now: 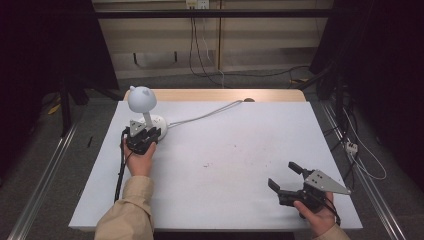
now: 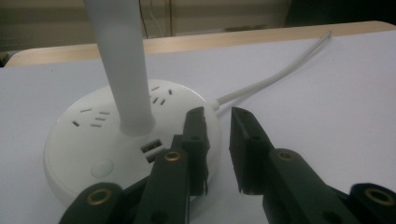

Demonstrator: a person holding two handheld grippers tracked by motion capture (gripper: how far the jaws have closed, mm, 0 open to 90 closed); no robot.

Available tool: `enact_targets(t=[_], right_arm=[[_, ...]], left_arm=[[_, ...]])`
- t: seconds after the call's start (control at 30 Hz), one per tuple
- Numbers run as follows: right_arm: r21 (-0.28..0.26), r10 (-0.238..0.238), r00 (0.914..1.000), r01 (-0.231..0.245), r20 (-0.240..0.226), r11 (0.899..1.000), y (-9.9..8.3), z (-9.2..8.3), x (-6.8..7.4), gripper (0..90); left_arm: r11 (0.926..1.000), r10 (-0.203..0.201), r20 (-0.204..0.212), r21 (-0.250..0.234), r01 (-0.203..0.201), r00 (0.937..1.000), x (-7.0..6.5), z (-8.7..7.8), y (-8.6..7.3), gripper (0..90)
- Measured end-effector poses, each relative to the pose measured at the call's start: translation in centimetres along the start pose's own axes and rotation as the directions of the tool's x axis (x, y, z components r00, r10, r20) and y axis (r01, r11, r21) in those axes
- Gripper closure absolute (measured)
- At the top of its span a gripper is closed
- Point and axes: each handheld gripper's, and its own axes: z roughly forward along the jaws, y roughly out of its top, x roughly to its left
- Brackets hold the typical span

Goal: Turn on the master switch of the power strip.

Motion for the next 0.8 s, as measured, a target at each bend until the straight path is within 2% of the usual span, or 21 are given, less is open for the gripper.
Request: enact_targets(t=[0.33,0.5,0.77,0.8], right_arm=[[0.003,0.000,1.0000,0.000,-0.003,1.000,-0.03,0.04,-0.08,6.1],[0.001,0.003,1.0000,-0.003,-0.001,1.000,-0.01,0.02,-0.07,6.1],[0.003,0.003,1.0000,-0.003,-0.001,1.000,-0.03,0.05,-0.08,6.1],[0.003,0.003,1.0000,-0.003,-0.001,1.000,-0.03,0.05,-0.08,6.1]], left_arm=[[1.0000,0.002,-0.012,0.008,-0.002,0.9999,0.18,0.41,-0.17,81.2],[1.0000,0.000,-0.015,0.001,0.000,0.9999,0.36,0.50,-0.22,86.9],[0.9999,-0.009,-0.020,-0.004,0.009,0.9998,0.45,0.71,-0.24,89.0],[1.0000,0.000,-0.019,0.005,0.000,0.9998,0.42,0.78,-0.19,89.0]])
